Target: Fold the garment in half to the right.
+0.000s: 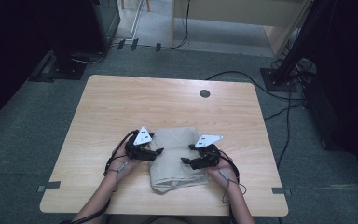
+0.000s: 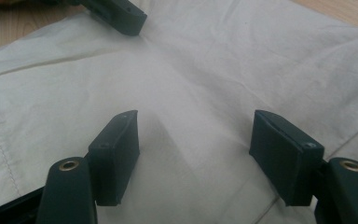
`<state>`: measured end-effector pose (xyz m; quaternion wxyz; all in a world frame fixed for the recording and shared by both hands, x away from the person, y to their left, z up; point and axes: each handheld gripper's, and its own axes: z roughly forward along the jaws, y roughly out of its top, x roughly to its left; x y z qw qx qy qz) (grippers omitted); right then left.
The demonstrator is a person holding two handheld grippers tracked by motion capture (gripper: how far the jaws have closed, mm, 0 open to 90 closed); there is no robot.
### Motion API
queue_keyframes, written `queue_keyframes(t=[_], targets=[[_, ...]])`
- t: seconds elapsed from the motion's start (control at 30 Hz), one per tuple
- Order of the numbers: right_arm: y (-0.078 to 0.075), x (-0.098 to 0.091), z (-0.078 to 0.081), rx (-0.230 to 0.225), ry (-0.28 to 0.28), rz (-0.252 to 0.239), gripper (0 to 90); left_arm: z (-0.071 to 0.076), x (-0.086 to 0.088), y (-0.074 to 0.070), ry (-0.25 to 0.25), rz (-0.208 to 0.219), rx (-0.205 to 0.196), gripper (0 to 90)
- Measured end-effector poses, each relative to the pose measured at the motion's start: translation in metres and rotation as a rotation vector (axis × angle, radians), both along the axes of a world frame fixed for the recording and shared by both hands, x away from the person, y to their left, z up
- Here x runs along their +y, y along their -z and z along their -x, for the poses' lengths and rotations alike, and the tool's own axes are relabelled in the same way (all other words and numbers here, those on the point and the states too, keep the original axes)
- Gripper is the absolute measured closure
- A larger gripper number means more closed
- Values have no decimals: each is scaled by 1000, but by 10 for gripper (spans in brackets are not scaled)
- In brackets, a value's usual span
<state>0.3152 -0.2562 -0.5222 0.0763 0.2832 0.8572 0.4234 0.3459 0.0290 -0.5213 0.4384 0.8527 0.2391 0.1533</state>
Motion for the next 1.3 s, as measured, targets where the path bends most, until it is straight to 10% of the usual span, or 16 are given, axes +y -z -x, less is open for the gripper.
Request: queue_keyframes(t=[0.43,1.3], targets=[[-3,-4,7,-79,66,3,289,3,11,-2,-35,53,17,213],[-3,-32,4,-50,163,-11,258,1,42,-6,-95,97,38,213]])
